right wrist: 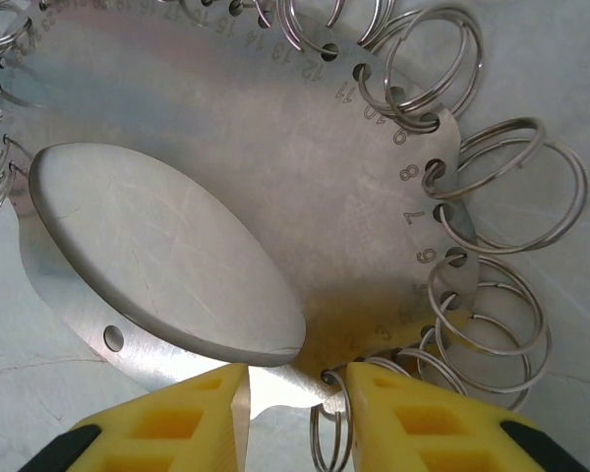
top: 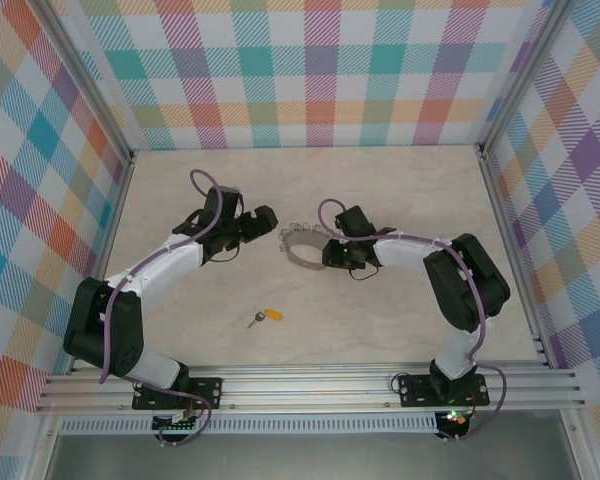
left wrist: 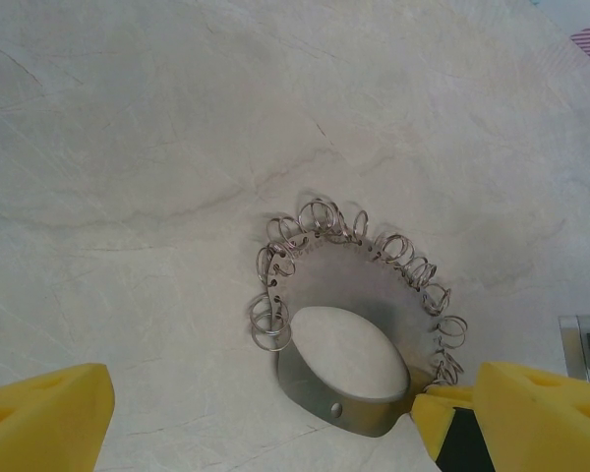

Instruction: Put the keys on the keyring

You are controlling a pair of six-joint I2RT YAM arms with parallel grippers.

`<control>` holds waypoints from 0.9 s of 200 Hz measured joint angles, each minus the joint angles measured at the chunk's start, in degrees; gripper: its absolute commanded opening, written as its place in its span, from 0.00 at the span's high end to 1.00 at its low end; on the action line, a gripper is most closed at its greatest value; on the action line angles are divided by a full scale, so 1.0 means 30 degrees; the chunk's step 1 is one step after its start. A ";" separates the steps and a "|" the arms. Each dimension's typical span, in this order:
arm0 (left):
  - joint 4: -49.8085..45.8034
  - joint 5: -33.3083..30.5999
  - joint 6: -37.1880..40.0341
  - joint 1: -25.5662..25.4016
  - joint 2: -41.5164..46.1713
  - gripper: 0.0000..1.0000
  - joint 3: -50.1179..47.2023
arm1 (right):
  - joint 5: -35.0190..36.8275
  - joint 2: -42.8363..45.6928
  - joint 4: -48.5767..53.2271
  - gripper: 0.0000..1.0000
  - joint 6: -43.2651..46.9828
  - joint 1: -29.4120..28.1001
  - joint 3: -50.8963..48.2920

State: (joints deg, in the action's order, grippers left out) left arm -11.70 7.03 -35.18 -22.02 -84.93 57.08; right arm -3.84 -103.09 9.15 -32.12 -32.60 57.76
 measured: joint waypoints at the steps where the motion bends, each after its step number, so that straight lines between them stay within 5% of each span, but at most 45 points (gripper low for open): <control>1: 0.0000 0.0000 0.0007 0.0000 0.0000 0.06 0.0000 | 0.0000 0.0000 0.0000 0.69 0.0000 0.0000 0.0000; 180: 0.0007 0.0000 0.0007 0.0000 0.0000 0.06 0.0000 | 0.0080 0.0102 0.0182 0.76 0.0080 0.0000 -0.0313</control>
State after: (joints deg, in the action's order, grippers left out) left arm -11.68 7.03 -35.16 -22.02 -84.93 57.08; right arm -3.60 -102.78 9.69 -31.88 -32.60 56.82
